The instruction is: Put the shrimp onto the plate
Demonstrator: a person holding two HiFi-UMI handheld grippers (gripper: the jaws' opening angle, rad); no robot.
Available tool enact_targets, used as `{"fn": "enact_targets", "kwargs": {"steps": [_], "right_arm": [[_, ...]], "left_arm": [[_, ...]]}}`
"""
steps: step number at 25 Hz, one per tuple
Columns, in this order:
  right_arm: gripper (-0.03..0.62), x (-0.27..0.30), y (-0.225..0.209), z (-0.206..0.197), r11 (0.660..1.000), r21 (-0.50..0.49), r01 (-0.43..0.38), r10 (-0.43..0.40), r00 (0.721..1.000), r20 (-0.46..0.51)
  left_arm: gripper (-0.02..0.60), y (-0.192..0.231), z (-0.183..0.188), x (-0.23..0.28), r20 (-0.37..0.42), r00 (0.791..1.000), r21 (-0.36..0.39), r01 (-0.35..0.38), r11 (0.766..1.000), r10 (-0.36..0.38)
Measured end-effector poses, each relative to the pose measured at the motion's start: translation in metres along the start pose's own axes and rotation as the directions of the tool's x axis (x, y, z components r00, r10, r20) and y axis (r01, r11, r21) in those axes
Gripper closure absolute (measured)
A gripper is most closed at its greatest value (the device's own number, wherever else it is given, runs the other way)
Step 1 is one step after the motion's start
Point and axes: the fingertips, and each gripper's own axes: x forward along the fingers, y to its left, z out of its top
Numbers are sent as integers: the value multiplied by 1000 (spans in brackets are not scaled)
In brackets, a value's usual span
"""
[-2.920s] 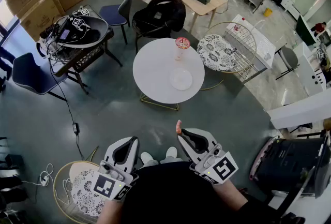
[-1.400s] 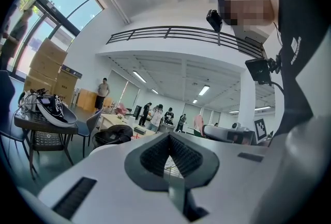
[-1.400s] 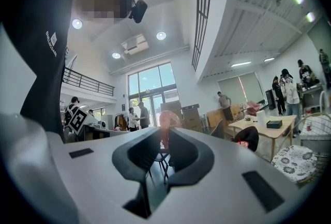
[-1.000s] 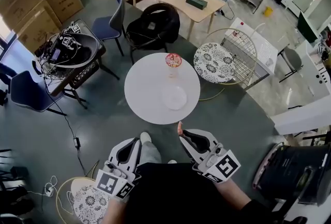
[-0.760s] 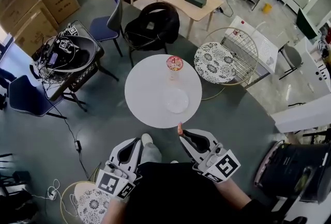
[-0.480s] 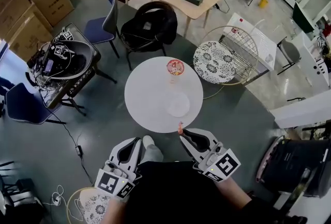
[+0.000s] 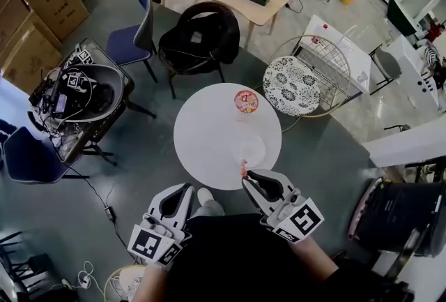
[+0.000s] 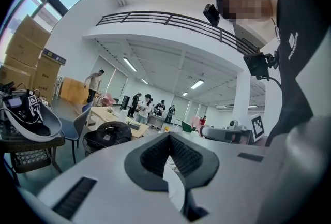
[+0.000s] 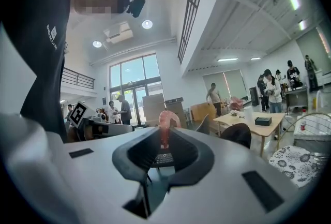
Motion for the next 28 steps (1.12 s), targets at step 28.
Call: {"fn": "enact_targets", "kwargs": {"steps": [28], "right_arm": [[537,44,-69,-89,999,-46,-6,-11,932,-363]], "left_arm": [[575,46,-1,8,-37,993,-43,-115,992,113]]}}
